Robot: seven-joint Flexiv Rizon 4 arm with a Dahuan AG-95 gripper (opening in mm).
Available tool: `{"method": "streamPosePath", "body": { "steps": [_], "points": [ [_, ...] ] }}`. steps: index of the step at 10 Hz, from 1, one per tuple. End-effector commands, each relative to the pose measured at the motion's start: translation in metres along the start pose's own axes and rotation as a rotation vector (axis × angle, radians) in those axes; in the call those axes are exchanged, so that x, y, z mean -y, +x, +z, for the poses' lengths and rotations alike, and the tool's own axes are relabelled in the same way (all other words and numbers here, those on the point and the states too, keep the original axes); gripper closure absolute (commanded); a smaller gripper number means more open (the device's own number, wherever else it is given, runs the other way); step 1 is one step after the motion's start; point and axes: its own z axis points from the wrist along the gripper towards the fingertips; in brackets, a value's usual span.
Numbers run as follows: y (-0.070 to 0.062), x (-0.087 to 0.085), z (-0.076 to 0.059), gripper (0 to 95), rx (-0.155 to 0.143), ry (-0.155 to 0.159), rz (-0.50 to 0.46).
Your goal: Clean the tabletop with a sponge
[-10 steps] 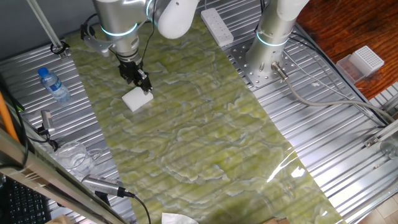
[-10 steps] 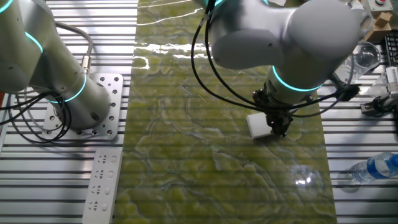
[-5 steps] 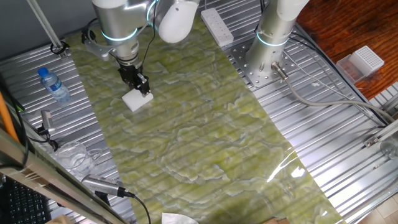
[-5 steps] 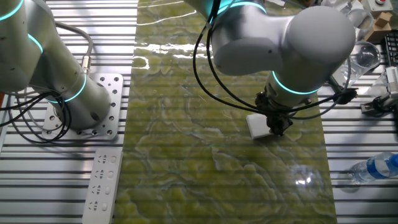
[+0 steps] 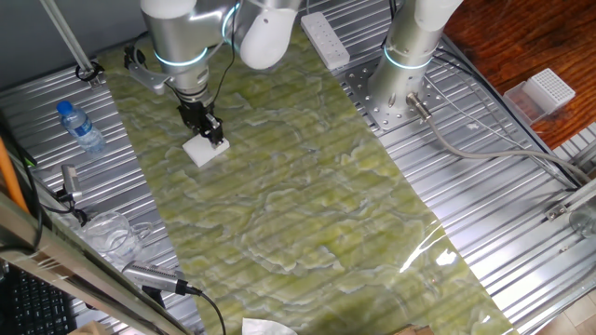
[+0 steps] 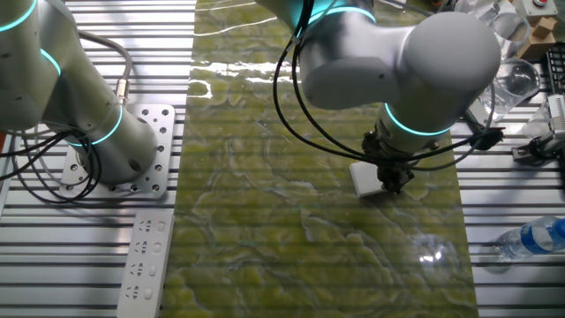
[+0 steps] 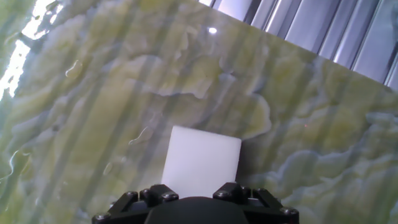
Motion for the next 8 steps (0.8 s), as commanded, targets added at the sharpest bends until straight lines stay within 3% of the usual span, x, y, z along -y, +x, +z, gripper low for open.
{"method": "streamPosePath", "body": {
  "steps": [1, 7, 8],
  "points": [
    [0.0, 0.0, 0.002, 38.0, 0.003, 0.003, 0.003],
    [0.0, 0.0, 0.011, 38.0, 0.016, 0.009, 0.015],
    [0.0, 0.0, 0.012, 57.0, 0.016, 0.011, 0.019]
  ]
}}
